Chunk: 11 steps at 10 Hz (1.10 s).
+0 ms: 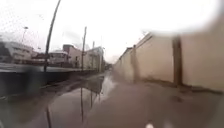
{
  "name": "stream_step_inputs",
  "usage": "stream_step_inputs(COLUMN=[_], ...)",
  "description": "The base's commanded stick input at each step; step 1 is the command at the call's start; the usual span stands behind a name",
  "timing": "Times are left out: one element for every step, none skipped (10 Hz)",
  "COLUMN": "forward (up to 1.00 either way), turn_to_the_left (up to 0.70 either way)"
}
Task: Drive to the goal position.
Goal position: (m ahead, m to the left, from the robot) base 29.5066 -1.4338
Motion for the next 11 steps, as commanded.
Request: stream_step_inputs(forward=[0.50,0.50,0.50,0.50,0.50,0.50,0.50,0.50,0.50,0.50,0.50], turn_to_the_left=[0.03,0.03,0.03,0.03,-0.15,-0.44,-0.47,0.03,0.03,0.03,0.03])
